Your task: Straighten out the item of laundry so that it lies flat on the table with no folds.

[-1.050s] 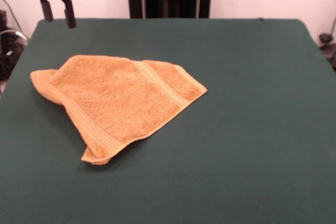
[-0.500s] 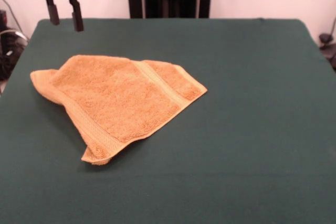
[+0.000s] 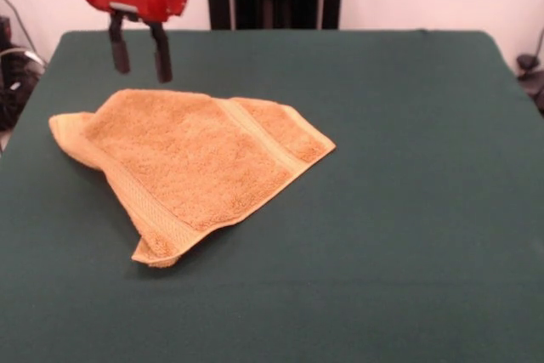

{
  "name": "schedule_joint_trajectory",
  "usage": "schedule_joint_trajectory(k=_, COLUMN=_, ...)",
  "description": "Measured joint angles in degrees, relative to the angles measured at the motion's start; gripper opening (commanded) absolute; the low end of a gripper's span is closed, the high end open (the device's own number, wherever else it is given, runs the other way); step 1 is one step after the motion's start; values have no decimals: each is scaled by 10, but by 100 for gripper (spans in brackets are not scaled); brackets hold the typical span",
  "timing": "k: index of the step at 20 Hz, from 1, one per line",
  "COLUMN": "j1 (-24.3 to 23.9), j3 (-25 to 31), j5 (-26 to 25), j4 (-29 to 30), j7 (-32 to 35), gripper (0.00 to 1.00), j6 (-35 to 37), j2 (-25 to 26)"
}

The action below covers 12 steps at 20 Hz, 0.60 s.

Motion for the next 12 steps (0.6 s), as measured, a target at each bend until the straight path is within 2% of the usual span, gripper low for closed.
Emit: schedule_joint_trajectory(k=12, j1=56, j3=-15, j5=56, j4=-1, j7=0, gripper=100, j6=0, j2=20)
